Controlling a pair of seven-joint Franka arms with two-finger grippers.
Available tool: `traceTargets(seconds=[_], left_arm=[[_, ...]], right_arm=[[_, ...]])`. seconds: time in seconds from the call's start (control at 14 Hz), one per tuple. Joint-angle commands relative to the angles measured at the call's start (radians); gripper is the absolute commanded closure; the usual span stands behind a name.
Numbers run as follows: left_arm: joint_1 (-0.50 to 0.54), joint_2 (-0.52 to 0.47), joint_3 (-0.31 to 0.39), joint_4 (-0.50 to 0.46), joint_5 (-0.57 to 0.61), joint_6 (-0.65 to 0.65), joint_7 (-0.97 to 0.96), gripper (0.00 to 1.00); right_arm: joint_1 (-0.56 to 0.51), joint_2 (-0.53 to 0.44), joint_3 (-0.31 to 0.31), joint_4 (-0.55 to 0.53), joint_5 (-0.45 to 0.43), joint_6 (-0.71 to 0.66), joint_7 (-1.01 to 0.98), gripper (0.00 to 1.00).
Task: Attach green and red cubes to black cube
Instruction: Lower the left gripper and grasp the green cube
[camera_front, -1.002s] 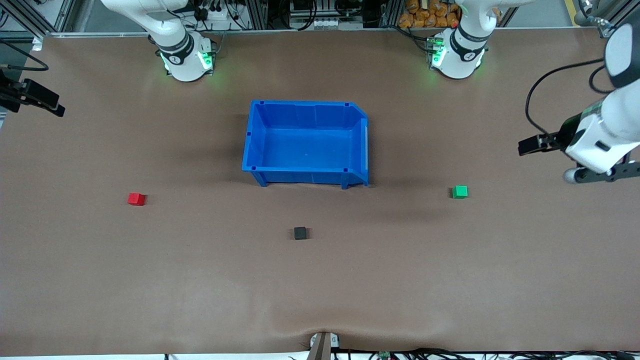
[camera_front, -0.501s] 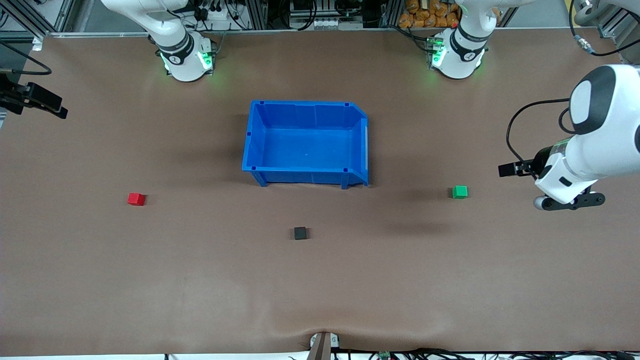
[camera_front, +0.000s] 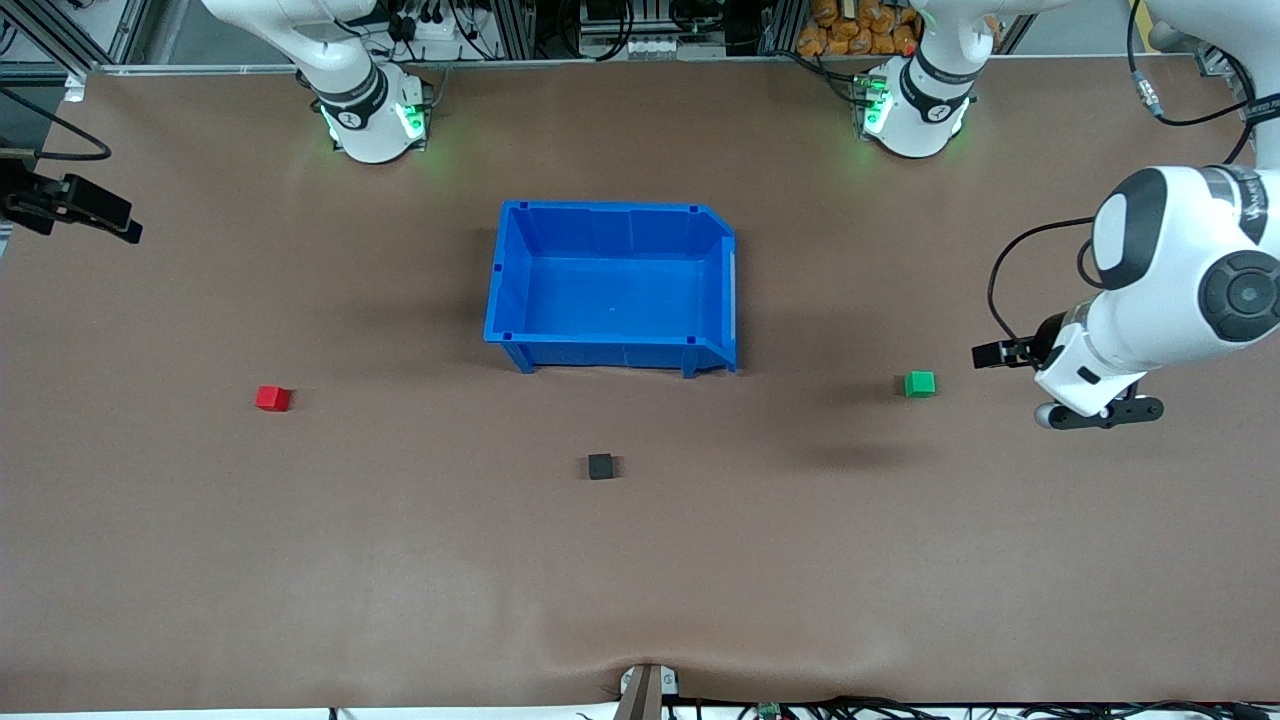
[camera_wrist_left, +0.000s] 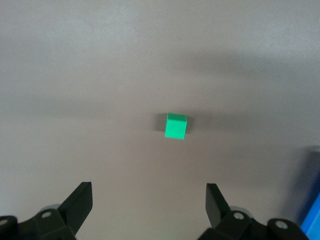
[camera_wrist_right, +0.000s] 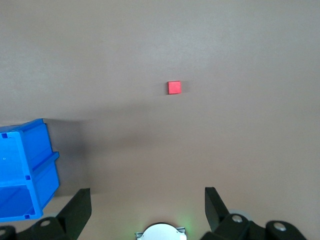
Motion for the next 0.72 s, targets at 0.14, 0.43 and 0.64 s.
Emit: traceTargets(seconds=[0.14, 0.43, 0.64], left_arm=[[0.002, -0.027, -0.007, -0.149, 0.003, 0.183, 0.022, 0.00], [-0.002, 0.018, -0.016, -0.195, 0.003, 0.300, 0.022, 0.00], [-0.002, 0.045, -0.016, -0.225, 0.005, 0.380, 0.023, 0.00]], right_arm=[[0.006, 0.015, 0.001, 0.001, 0.002, -0.008, -0.009, 0.00], [0.006, 0.018, 0.002, 0.000, 0.002, -0.007, -0.009, 0.00], [0.003, 0.024, 0.002, 0.000, 0.002, -0.002, -0.009, 0.00]])
